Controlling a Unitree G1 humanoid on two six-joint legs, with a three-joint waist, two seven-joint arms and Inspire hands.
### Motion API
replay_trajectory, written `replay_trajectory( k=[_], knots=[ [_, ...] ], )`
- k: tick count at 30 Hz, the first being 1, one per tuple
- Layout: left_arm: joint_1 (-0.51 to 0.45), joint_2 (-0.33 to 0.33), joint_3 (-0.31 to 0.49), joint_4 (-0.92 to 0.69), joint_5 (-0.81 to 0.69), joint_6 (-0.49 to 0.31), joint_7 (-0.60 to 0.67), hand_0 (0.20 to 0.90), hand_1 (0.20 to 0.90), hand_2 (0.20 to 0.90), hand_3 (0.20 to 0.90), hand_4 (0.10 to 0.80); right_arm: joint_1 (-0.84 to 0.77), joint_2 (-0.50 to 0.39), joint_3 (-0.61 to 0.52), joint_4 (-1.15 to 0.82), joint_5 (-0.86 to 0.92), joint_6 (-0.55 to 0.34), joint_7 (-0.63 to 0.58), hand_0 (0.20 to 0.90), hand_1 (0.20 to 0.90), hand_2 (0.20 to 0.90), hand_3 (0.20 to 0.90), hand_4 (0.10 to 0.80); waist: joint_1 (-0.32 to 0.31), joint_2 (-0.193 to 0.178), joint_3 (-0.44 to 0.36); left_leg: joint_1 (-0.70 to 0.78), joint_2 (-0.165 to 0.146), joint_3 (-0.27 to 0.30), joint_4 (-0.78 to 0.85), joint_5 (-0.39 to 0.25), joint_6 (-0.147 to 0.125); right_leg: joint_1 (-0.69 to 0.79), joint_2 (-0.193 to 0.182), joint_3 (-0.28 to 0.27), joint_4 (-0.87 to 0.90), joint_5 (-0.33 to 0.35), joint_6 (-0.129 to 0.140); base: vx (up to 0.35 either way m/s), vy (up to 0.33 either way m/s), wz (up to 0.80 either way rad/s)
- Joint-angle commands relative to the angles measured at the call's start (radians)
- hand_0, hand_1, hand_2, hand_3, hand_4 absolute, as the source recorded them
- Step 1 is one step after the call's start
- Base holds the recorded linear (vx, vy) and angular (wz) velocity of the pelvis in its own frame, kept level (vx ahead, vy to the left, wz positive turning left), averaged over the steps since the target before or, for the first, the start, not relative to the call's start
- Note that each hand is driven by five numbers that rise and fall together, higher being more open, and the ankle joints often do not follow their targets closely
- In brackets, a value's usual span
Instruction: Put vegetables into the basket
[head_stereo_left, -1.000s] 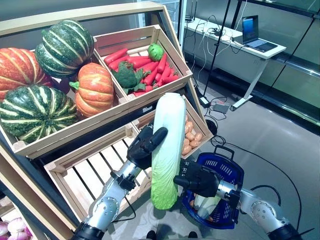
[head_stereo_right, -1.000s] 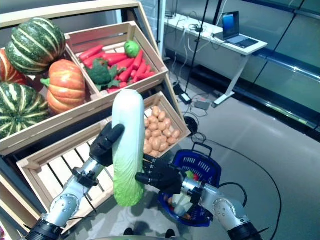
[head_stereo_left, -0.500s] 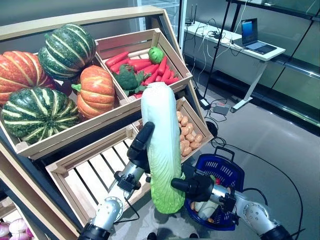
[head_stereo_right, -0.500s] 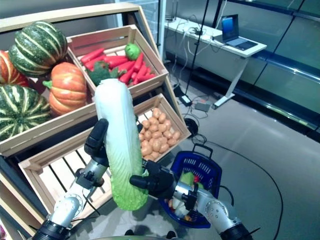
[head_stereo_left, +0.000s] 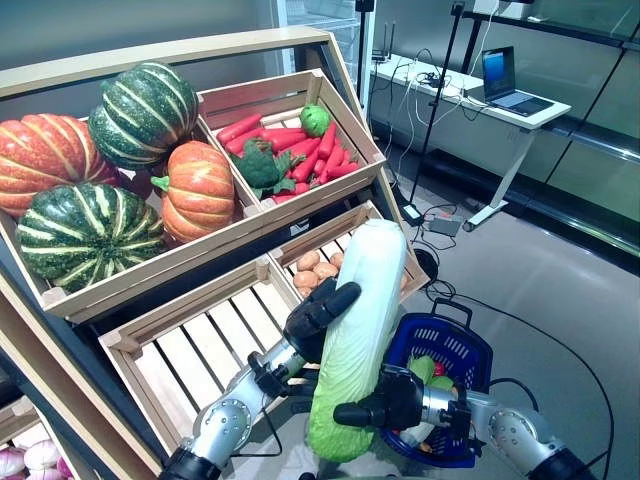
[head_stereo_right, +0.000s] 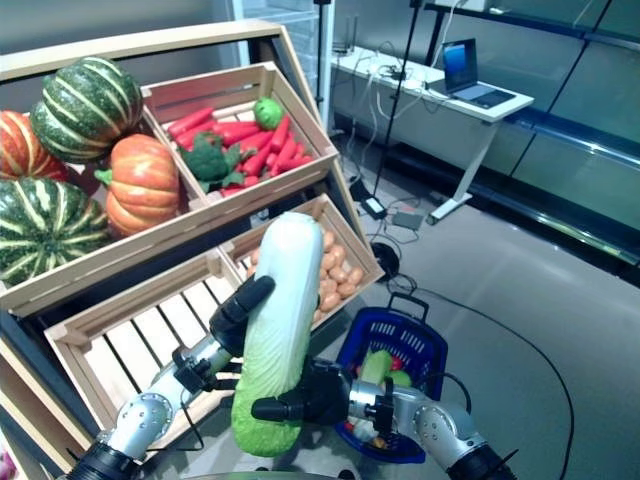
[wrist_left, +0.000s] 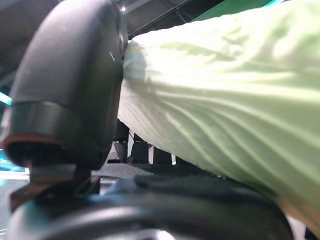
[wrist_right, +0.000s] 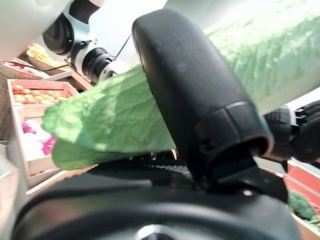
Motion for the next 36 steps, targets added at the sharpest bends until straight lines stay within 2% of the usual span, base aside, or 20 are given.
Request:
replay_trajectory(
  k=[1, 21, 23, 24, 36],
  knots=[
    [-0.136, -0.065, -0.029, -0.03, 0.014, -0.006, -0.01, 0.3, 0.3, 0.3, 0.3, 0.4, -0.108, 0.105, 0.044, -0.111, 0.056, -0.018, 0.09, 0.3, 0.3, 0.3, 0.3, 0.4, 0.014, -0.031, -0.012, 0.041, -0.012, -0.043, 0.009, -0.116, -0.025, 0.048, -0.05, -0.02, 0.005, -0.019, 0.046, 0.0, 0.0, 0.0],
    [-0.128, -0.043, -0.011, -0.009, 0.053, -0.009, 0.006, 0.3, 0.3, 0.3, 0.3, 0.4, -0.095, 0.1, 0.016, -0.106, 0.098, -0.063, 0.032, 0.3, 0.3, 0.3, 0.3, 0.4, 0.012, -0.022, 0.001, 0.042, -0.016, -0.048, 0.009, -0.112, -0.022, 0.05, -0.05, -0.021, 0.005, -0.018, 0.046, 0.0, 0.0, 0.0],
    [-0.127, -0.041, -0.009, -0.01, 0.055, -0.014, 0.011, 0.719, 0.719, 0.719, 0.719, 0.679, -0.091, 0.1, 0.01, -0.105, 0.1, -0.071, 0.022, 0.3, 0.3, 0.3, 0.3, 0.4, 0.012, -0.022, 0.0, 0.043, -0.016, -0.046, 0.009, -0.112, -0.022, 0.051, -0.05, -0.021, 0.005, -0.018, 0.047, 0.0, 0.0, 0.0],
    [-0.127, -0.036, -0.003, -0.012, 0.059, -0.02, 0.021, 0.9, 0.9, 0.9, 0.9, 0.8, -0.09, 0.096, -0.001, -0.1, 0.109, -0.086, 0.008, 0.3, 0.3, 0.3, 0.3, 0.4, 0.012, -0.022, 0.002, 0.044, -0.015, -0.045, 0.009, -0.112, -0.023, 0.052, -0.051, -0.022, 0.005, -0.018, 0.047, 0.0, 0.0, 0.0],
    [-0.095, 0.013, 0.097, -0.051, 0.069, -0.057, 0.058, 0.9, 0.9, 0.9, 0.9, 0.8, -0.022, 0.038, -0.152, -0.117, 0.099, -0.146, -0.063, 0.3, 0.3, 0.3, 0.3, 0.4, 0.002, -0.019, 0.012, 0.041, -0.013, -0.044, 0.009, -0.112, -0.023, 0.049, -0.051, -0.025, 0.005, -0.015, 0.048, 0.0, 0.0, 0.0]
  ],
)
